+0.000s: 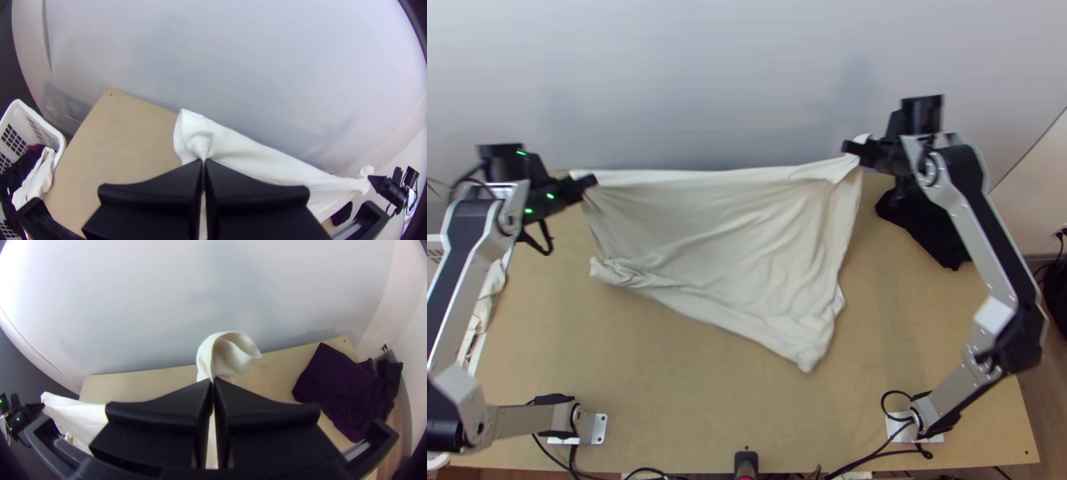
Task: Fold the t-shirt
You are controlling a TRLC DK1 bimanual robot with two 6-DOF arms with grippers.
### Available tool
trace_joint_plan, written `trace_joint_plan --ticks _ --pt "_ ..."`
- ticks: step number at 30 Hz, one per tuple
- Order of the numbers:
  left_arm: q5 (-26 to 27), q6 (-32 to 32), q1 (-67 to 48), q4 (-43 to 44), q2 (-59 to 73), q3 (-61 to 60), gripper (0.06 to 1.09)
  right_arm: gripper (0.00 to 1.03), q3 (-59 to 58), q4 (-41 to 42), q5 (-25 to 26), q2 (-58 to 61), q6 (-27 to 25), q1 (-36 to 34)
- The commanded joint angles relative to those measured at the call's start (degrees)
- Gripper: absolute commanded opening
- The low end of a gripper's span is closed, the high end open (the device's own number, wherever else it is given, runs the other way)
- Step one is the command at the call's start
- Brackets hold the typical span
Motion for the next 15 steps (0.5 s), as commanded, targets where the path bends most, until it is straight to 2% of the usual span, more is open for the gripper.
trace_joint_plan --ticks 1,9,15 --pt "-2.3 -0.2 0.2 -1.3 -7.1 9.4 0.10 0.03 2.2 -3.3 0.1 -10.2 -0.2 -0.7" --pt "-2.2 1.0 -0.7 -4.0 -12.4 16.1 0.10 0.03 12.3 -9.0 6.6 -15.4 -3.8 2.0" --pt "-1.7 3.0 -1.3 -7.8 -16.2 24.2 0.10 0.03 20.0 -11.2 14.2 -19.3 -10.1 5.9"
